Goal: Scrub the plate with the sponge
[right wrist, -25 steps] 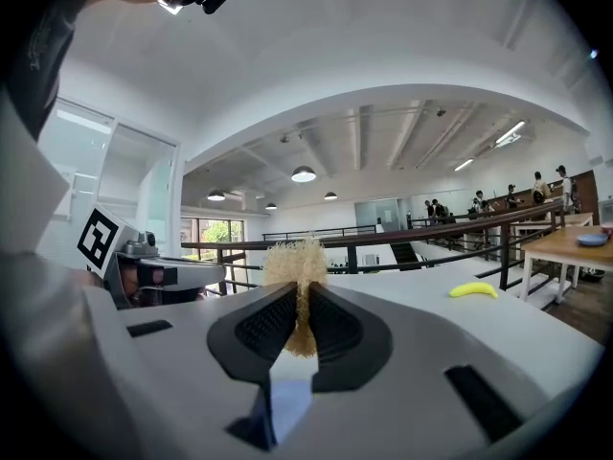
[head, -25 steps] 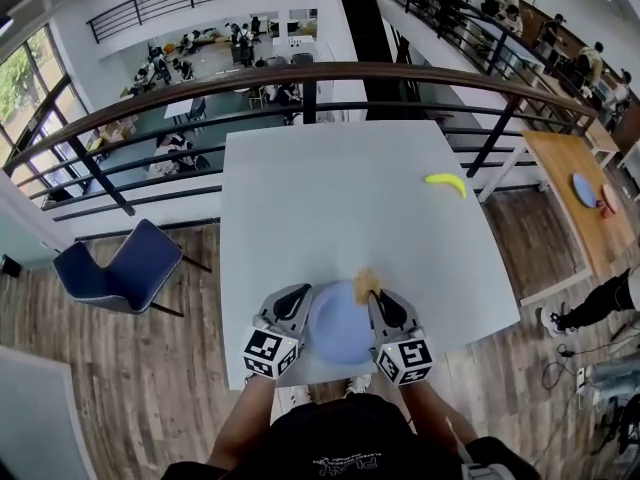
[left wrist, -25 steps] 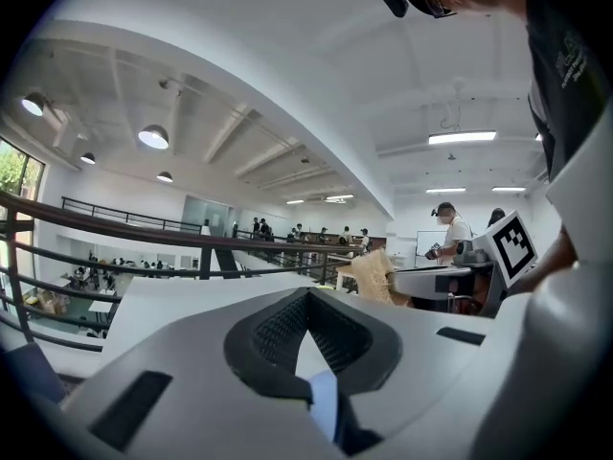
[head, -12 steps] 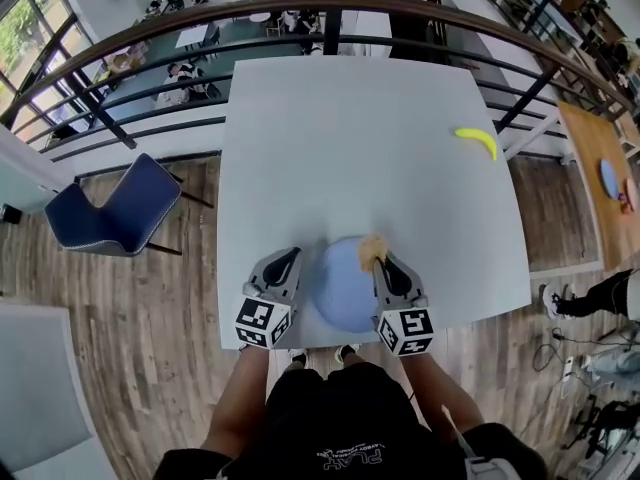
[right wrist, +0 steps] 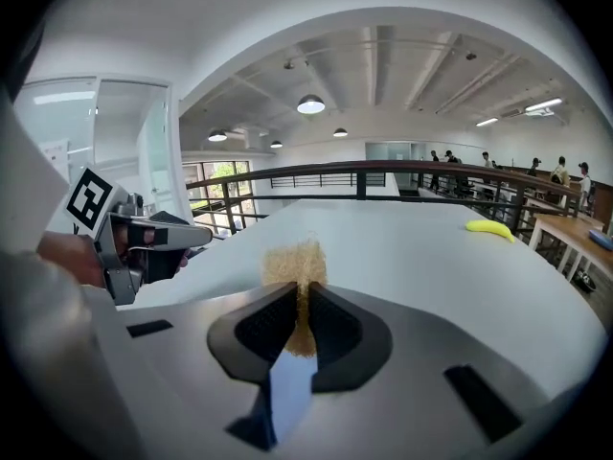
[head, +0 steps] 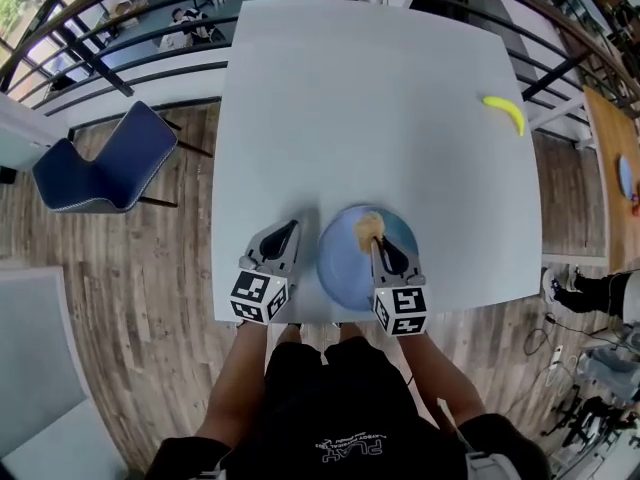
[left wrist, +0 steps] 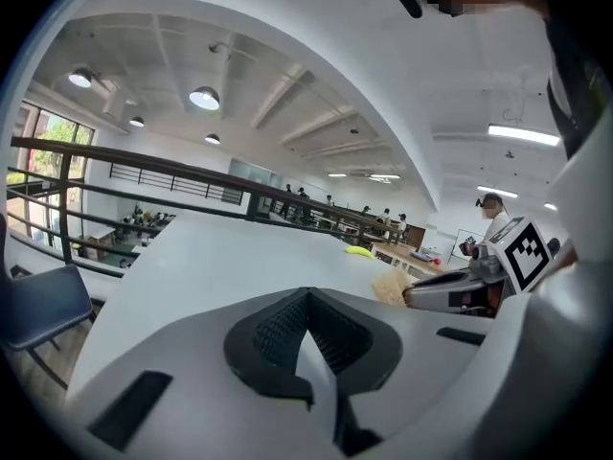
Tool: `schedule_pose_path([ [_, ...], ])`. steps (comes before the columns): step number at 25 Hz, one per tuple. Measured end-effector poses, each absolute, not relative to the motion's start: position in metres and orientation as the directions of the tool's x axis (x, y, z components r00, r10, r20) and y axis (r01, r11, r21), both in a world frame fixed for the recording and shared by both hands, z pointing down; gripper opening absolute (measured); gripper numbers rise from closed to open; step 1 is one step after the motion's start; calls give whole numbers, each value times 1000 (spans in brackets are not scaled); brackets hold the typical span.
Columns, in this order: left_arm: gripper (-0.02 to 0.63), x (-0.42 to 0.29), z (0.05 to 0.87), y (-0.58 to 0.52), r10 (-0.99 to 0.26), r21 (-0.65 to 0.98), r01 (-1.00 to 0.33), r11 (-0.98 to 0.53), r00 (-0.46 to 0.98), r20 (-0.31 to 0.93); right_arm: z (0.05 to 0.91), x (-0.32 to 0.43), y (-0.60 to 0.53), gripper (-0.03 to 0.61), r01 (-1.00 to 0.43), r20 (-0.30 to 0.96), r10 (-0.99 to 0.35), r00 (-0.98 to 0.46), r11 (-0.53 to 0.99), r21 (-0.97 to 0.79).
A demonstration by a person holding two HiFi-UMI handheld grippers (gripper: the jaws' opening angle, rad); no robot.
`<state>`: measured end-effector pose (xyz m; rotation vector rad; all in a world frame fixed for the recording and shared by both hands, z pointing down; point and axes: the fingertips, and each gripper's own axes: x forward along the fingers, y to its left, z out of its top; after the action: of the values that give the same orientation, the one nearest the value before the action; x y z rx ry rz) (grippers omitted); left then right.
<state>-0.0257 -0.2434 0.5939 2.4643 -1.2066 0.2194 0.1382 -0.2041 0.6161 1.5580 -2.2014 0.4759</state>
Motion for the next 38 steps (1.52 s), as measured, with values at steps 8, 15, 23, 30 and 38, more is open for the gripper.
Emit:
schedule_pose_path([
  [8,3,-40,630,-244,-739,319,-822,-472,566,364,653,110,-201,43,-923,594,-723,-352,374,-92],
  [15,3,-48,641,-238,-749,303,-848,-435,527,401,671,91,-199,43,-894,644,-664,-380,442,-72],
  [23,3,-54,648,-230,-745,302,-852,-428,522,416,678,78,-204,43,-887,665,-650,-367,459,-41],
  [30,3,-45,653,-228,-729,289,-847,-446,531,431,683,98,-211,43,-910,685,-663,-302,414,-1],
  [38,3,-28,653,-228,-708,279,-830,-483,558,434,685,125,-220,42,-932,703,-677,-219,358,54],
])
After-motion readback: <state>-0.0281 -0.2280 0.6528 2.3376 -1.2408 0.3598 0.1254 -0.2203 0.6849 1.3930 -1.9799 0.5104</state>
